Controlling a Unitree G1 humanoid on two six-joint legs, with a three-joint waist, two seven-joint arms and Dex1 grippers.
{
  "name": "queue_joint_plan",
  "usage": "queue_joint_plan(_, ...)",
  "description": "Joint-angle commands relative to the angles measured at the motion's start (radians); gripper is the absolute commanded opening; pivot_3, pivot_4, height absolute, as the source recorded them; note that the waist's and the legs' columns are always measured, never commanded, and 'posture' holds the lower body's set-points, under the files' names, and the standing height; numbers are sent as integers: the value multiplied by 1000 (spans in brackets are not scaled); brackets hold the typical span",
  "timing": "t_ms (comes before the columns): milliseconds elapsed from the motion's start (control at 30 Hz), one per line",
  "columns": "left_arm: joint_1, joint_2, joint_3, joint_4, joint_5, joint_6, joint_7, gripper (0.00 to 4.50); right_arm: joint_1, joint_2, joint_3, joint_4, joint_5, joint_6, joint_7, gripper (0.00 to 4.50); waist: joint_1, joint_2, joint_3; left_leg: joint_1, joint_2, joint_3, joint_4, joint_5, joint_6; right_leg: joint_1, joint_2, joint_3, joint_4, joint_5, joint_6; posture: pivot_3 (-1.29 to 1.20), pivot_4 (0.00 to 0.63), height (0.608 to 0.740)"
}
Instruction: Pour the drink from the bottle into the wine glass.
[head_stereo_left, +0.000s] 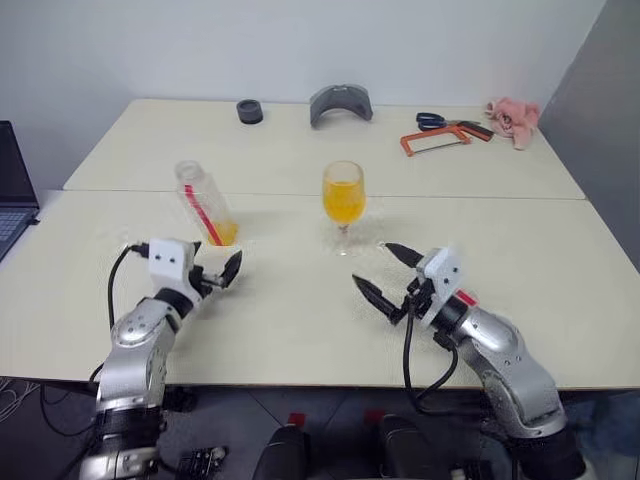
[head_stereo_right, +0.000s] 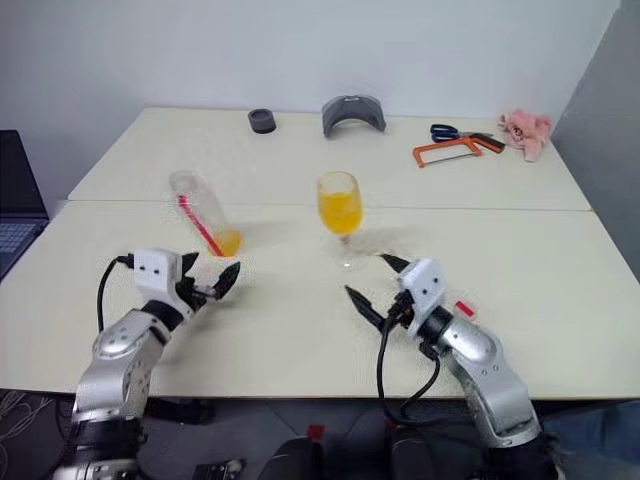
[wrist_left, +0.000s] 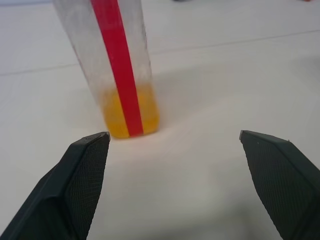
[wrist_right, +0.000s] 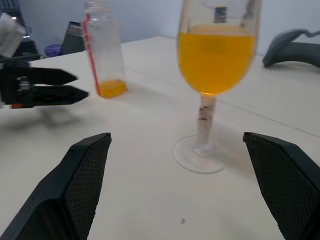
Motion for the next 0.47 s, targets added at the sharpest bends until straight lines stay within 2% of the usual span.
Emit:
queue_joint_plan(33,-3,6,32,-79,-17,11,20,4455,-2,19,-15,-24,3,-44,-11,4500,3,0,0,1,0,0,0,0,0,0,1,0,0,0,0,0,150,740)
queue_joint_plan(167,1,5,38,-97,-17,27,30,4455,0,37,-15,-19,8,-52,-17,4500,4,0,0,1,0,1,0,0,0,1,1,0,0,0,0,0,150,740)
queue_joint_plan(367,27,-14,41,-151,-9,39,70,4455,34,90,-52,3,-22,-102,-101,4500,6,0,0,1,0,1,-1,0,0,1,1,0,0,0,0,0,150,740)
queue_joint_plan(467,26,-30,41,-146,4,-6,86,4455,58,107,-53,16,-25,-113,-115,4500,8,0,0,1,0,1,-1,0,0,1,1,0,0,0,0,0,150,740)
